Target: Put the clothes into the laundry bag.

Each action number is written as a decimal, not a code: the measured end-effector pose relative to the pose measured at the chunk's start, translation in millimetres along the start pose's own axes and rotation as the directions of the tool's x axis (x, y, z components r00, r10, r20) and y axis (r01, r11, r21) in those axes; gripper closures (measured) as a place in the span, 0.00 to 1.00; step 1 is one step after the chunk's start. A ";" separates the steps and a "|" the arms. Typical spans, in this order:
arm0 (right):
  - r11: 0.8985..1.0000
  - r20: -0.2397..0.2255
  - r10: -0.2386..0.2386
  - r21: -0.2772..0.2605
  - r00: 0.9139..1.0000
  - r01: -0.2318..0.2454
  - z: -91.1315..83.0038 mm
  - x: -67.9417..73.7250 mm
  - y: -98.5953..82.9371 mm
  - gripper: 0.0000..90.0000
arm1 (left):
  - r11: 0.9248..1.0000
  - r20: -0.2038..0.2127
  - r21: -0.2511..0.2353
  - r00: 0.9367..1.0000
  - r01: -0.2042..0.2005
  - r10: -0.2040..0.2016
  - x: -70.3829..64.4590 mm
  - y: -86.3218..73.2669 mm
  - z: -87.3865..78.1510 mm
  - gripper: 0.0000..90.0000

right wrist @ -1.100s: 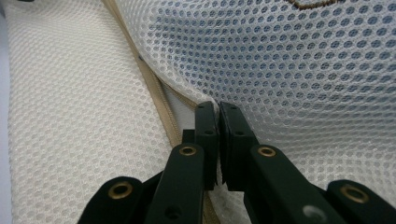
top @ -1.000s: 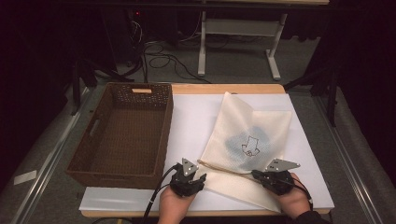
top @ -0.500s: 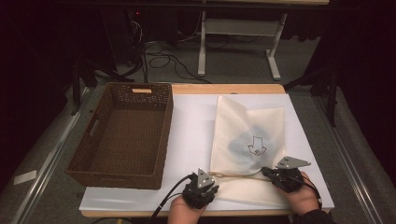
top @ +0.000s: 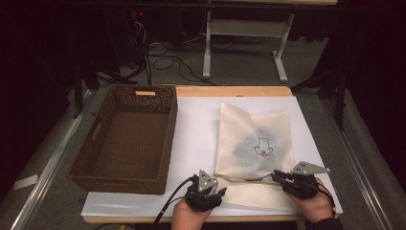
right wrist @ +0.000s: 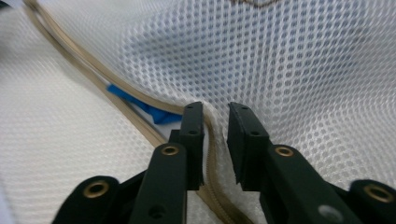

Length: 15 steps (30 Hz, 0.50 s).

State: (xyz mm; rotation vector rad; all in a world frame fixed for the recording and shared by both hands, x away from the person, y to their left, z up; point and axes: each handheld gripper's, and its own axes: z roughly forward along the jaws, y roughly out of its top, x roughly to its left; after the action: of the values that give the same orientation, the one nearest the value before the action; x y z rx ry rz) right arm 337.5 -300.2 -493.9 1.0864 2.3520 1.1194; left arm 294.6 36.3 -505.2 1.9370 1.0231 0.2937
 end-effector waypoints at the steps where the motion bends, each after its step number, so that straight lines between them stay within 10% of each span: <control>1: 1.000 -0.009 0.003 -0.019 1.000 -0.003 -2.4 0.5 0.9 0.82 | 1.000 -0.004 -0.014 1.000 0.006 -0.006 1.7 1.1 -1.6 0.58; 15: 0.989 0.066 0.095 -0.121 0.993 -0.087 -30.3 -8.7 -8.5 0.62 | 0.998 -0.034 -0.035 0.998 0.047 -0.048 21.6 11.7 17.3 0.49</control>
State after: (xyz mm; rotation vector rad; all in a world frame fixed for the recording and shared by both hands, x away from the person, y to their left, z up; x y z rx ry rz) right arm 322.0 -326.0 -481.2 1.1815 2.1717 1.2146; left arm 324.2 39.2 -509.7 1.8803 1.0786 0.3169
